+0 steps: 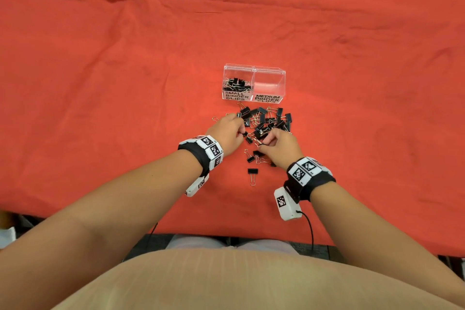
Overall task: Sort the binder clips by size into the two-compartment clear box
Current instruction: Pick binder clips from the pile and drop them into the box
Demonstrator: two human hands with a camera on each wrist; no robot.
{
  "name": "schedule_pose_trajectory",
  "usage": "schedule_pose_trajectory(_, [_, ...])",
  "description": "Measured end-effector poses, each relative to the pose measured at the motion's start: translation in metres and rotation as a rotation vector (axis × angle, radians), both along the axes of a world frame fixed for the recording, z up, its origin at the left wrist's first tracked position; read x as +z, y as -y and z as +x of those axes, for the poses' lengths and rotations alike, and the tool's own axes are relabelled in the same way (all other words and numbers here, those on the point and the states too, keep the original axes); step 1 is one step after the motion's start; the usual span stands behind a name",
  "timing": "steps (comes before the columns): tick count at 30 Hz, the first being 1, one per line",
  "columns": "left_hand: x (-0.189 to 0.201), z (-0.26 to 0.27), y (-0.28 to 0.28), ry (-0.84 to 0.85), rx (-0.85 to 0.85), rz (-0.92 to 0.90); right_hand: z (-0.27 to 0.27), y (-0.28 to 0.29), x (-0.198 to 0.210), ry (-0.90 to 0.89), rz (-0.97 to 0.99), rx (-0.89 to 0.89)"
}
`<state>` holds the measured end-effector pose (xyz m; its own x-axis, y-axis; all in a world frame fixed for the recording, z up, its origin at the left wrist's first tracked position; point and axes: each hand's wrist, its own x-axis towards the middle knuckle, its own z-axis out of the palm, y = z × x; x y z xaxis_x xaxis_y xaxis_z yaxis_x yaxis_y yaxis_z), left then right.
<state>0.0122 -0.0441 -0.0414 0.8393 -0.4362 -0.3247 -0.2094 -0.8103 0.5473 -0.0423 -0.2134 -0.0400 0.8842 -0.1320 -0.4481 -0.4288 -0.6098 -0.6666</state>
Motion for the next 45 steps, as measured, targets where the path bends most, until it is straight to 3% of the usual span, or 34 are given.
schedule_pose_trajectory(6, [-0.007, -0.011, 0.023, 0.011, -0.109, 0.128, 0.014, 0.029, 0.009, 0.022, 0.250, -0.226])
schedule_pose_trajectory(12, [-0.008, -0.010, 0.028, 0.075, -0.173, 0.181, 0.044, 0.031, 0.026, 0.071, 0.271, -0.229])
schedule_pose_trajectory(17, [-0.003, -0.010, 0.020, 0.062, -0.148, 0.115, 0.081, 0.015, 0.037, 0.109, 0.190, -0.126])
schedule_pose_trajectory(22, [0.001, -0.006, 0.004, -0.045, 0.100, -0.068, 0.125, -0.013, 0.033, 0.202, -0.009, 0.022])
schedule_pose_trajectory(26, [0.008, 0.010, -0.006, -0.065, 0.324, -0.187, 0.138, -0.023, 0.031, 0.207, -0.049, 0.080])
schedule_pose_trajectory(29, [0.021, 0.033, -0.009, -0.027, 0.400, -0.232, 0.132, -0.022, 0.032, 0.245, -0.069, 0.077])
schedule_pose_trajectory(34, [0.037, 0.082, -0.007, 0.074, 0.448, -0.288, 0.092, -0.017, 0.023, 0.166, -0.124, 0.236])
schedule_pose_trajectory(38, [0.041, 0.104, -0.002, 0.092, 0.431, -0.217, 0.071, -0.017, 0.002, 0.105, -0.239, 0.374])
schedule_pose_trajectory(45, [0.040, 0.081, 0.002, 0.132, 0.267, -0.142, 0.063, -0.023, -0.009, 0.133, -0.274, 0.427])
